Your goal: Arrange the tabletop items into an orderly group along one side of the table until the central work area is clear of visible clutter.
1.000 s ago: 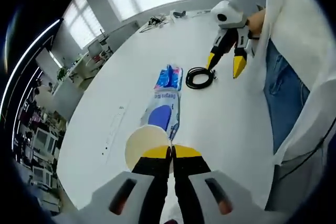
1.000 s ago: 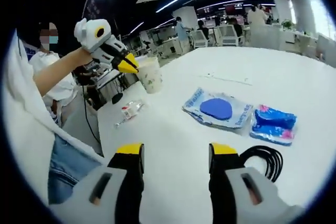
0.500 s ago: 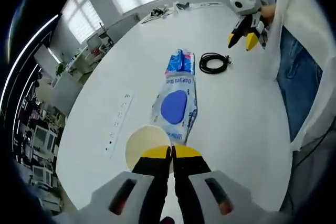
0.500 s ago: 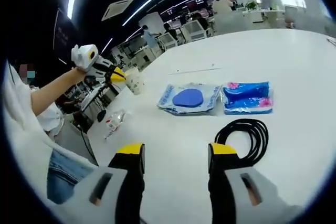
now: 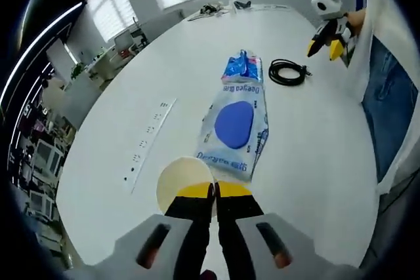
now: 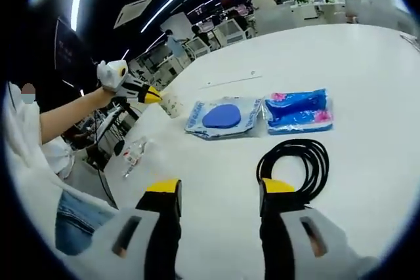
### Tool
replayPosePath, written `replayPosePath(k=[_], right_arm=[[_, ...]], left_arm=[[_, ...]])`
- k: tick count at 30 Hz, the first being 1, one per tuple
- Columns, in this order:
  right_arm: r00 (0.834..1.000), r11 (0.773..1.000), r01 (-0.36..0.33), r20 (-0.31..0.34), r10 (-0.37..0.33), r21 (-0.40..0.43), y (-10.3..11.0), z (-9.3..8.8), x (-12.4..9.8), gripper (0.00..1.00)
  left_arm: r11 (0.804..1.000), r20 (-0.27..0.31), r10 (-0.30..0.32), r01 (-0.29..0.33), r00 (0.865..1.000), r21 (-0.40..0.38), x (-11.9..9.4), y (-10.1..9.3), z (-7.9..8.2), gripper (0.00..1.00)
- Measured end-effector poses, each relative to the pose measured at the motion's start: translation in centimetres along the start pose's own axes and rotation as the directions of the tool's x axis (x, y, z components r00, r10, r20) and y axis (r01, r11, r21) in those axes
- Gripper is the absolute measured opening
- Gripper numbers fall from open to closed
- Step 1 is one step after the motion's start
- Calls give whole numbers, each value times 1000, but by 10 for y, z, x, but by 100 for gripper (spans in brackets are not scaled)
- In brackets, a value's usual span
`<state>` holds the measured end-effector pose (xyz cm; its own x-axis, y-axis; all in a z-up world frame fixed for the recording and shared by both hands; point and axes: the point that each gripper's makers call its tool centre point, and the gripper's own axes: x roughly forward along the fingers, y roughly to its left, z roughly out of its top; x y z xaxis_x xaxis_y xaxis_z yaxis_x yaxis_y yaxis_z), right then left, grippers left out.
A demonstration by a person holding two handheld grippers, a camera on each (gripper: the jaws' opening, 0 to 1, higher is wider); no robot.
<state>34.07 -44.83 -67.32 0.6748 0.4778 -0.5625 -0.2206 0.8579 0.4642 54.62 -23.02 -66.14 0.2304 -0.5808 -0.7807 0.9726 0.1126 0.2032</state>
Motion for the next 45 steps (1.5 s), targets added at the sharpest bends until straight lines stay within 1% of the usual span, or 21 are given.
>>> replayPosePath(k=[1,3,7,10,16,19,22,23,26,28,31,33,34,35,37,38,39,43,45], right_arm=[[1000,1000,2,-1,-2,2,-1,0,0,46],[1000,1000,7,-5,-7,8,-2,-1,1,46],[1000,1000,13,-16,-12,13,-5,-3,3,46],[1000,1000,14,-22,-13,17,-5,-4,4,46],[1000,1000,4,-30,-4,18,-3,-4,7,46],[1000,1000,2,-28,-2,19,-3,-3,8,46],[1000,1000,2,-30,-1,20,-3,-4,8,46],[1000,1000,2,-31,-1,20,-4,-4,8,46],[999,1000,1,-33,0,21,-4,-4,9,46],[1000,1000,-1,-31,2,21,-3,-3,9,46],[1000,1000,-3,-27,4,20,-3,-2,10,46],[1000,1000,-5,-25,6,20,-3,-2,10,46],[1000,1000,-6,-24,6,19,-3,-1,10,46],[1000,1000,-6,-23,6,19,-2,-1,10,46],[1000,1000,-8,-19,8,18,-2,-1,10,46],[1000,1000,-9,-18,9,17,-1,-1,10,47],[1000,1000,-10,-18,11,16,-1,-1,10,47],[1000,1000,-16,-13,17,10,2,0,9,47],[1000,1000,-20,-10,20,7,4,-1,7,47]], left_arm=[[1000,-1,-1,1,1000,-21,4,1,-3,0],[999,-23,11,-12,1000,-53,9,4,-9,0],[997,5,15,-14,1000,-71,15,5,-9,0],[998,-4,29,-29,1000,-61,19,4,-13,0],[995,-9,45,-46,999,-87,25,3,-19,0],[994,-4,47,-47,999,-103,25,2,-19,0],[990,-1,65,-65,998,-122,25,3,-18,0],[988,4,71,-69,997,-137,24,4,-18,2],[985,11,84,-81,996,-151,24,6,-16,11],[984,10,89,-87,996,-153,23,6,-15,14],[980,17,103,-99,995,-175,20,7,-11,24],[970,24,126,-118,992,-210,17,8,-9,37],[960,19,150,-141,989,-243,15,10,-10,47],[952,16,175,-165,985,-257,14,13,-10,55],[944,34,192,-175,981,-280,10,12,-8,67],[935,38,205,-184,978,-304,7,12,-9,68],[930,42,212,-188,976,-315,5,11,-8,68],[920,55,225,-193,973,-341,-3,5,-8,71],[911,65,236,-197,970,-363,-7,2,-8,75]])
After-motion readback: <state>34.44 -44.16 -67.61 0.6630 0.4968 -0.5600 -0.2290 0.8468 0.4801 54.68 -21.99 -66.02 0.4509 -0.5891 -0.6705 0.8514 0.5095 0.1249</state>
